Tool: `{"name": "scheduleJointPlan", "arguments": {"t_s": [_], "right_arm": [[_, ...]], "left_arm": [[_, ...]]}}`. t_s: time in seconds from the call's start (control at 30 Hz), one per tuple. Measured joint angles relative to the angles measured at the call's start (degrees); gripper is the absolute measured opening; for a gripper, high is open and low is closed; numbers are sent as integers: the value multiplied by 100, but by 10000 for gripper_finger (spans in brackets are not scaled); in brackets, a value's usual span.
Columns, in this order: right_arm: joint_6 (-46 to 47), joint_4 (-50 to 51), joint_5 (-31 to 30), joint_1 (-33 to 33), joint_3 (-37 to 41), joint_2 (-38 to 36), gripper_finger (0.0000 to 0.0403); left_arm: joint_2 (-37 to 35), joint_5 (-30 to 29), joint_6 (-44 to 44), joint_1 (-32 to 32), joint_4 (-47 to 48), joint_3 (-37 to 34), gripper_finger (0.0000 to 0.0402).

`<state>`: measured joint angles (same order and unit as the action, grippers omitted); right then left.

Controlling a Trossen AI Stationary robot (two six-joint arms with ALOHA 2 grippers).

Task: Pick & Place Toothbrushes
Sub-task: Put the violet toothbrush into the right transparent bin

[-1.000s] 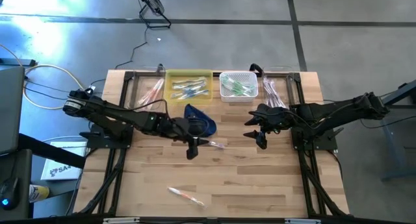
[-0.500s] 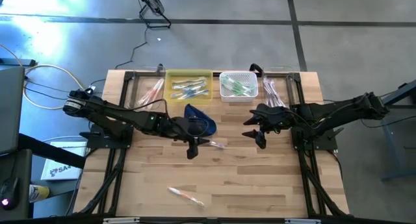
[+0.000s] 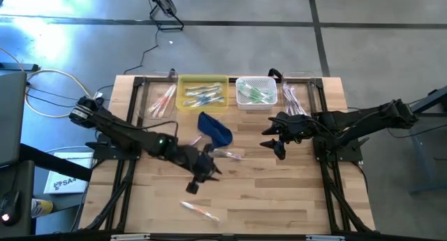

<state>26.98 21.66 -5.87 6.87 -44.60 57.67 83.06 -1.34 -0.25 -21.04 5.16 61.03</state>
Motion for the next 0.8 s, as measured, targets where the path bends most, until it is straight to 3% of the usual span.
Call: {"name": "scheduleJointPlan", "arguments": {"t_s": [0.33, 0.63, 0.8], "right_arm": [[0, 1, -17, 0, 0, 0, 234], [24, 51, -20, 0, 0, 0, 234], [22, 95, -20, 0, 0, 0, 234]], "left_arm": [[381, -331, -276, -609, 706, 42, 113], [1501, 256, -268, -804, 2301, 919, 113], [1856, 428, -148, -829, 2533, 1110, 113]]}}
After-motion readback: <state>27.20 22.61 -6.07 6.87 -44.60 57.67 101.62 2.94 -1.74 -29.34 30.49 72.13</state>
